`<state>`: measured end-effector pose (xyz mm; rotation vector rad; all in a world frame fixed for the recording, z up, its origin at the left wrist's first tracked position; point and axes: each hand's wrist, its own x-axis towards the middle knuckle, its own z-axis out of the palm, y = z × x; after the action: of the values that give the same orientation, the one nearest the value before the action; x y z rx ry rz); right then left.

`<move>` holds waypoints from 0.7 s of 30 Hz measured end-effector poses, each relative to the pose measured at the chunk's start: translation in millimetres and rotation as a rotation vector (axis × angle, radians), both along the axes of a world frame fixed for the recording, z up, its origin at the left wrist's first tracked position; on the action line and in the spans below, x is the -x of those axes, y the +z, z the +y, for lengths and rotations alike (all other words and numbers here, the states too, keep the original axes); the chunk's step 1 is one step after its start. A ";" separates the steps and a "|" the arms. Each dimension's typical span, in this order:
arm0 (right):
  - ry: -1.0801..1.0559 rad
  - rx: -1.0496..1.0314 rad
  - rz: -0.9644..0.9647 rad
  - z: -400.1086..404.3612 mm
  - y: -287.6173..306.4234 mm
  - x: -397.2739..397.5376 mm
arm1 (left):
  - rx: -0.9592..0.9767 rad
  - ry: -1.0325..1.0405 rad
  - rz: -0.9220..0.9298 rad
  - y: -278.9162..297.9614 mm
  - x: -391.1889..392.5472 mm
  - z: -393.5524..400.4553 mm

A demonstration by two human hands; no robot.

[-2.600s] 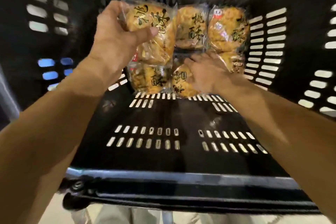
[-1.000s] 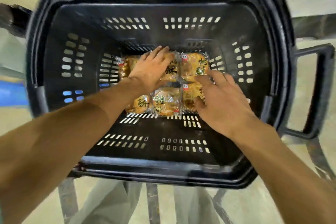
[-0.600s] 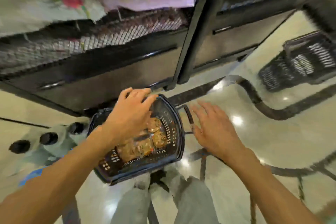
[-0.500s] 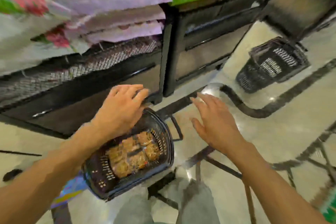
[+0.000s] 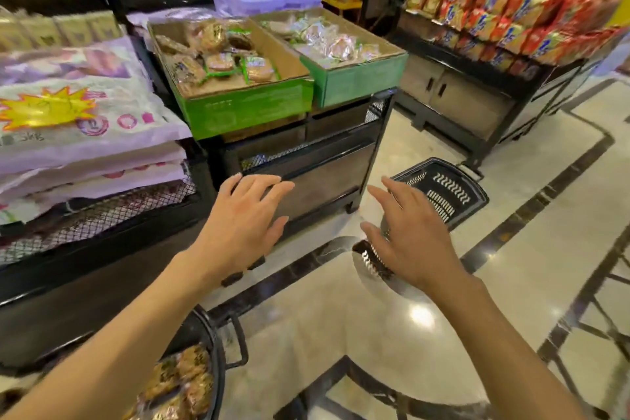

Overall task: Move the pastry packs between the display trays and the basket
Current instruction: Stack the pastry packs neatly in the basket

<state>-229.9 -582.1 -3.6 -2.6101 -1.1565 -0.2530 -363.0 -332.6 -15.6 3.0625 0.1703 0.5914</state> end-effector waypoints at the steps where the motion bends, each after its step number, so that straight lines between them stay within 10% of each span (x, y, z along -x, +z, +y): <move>1: 0.022 0.000 -0.005 1.7 3.1 -15.8 | 0.000 0.026 -0.001 2.8 -10.4 -1.4; 21: 0.401 -0.006 0.103 302.5 27.6 -307.9 | 0.184 0.464 -0.201 -0.2 -249.7 223.5</move>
<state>78.0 -279.5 24.0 -2.2875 -1.5966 -0.0372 -113.3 -109.1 -15.8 2.7642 0.8891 0.8380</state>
